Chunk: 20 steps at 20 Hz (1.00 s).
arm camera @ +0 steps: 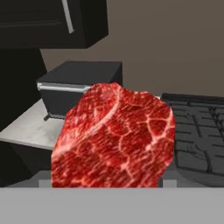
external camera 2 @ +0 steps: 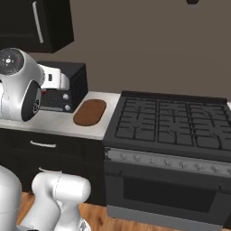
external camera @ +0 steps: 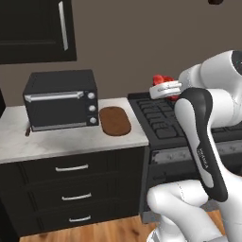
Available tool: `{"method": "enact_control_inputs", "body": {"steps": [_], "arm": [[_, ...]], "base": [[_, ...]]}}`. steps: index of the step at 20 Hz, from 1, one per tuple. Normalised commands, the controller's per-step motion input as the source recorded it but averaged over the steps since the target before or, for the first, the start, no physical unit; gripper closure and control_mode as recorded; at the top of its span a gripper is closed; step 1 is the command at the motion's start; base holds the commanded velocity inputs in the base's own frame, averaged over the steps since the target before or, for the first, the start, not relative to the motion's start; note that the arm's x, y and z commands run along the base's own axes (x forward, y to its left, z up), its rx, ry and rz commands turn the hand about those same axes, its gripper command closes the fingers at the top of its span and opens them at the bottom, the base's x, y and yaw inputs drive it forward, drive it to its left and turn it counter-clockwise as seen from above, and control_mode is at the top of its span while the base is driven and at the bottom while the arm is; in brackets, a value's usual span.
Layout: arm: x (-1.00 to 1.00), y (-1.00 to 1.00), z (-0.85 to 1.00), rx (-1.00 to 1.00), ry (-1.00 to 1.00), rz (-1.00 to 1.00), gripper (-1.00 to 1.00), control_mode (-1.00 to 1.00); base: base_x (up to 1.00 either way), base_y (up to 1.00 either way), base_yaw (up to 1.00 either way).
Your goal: Retrieve the steak from the fridge and place it on the cutting board.
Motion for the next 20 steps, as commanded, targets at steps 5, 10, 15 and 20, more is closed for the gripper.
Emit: {"method": "enact_control_inputs", "body": {"steps": [5,10,15,20], "arm": [[0.0,0.0,0.0,0.0,0.0,0.0,1.0,1.0],[0.0,0.0,0.0,0.0,0.0,0.0,1.0,1.0],[0.0,0.0,0.0,0.0,0.0,0.0,1.0,1.0],[0.0,0.0,0.0,0.0,0.0,0.0,1.0,1.0]], "base": [[0.56,0.0,-0.01],[0.5,0.0,-0.01],[0.4,0.0,-0.01],[0.24,0.0,0.0]]}}
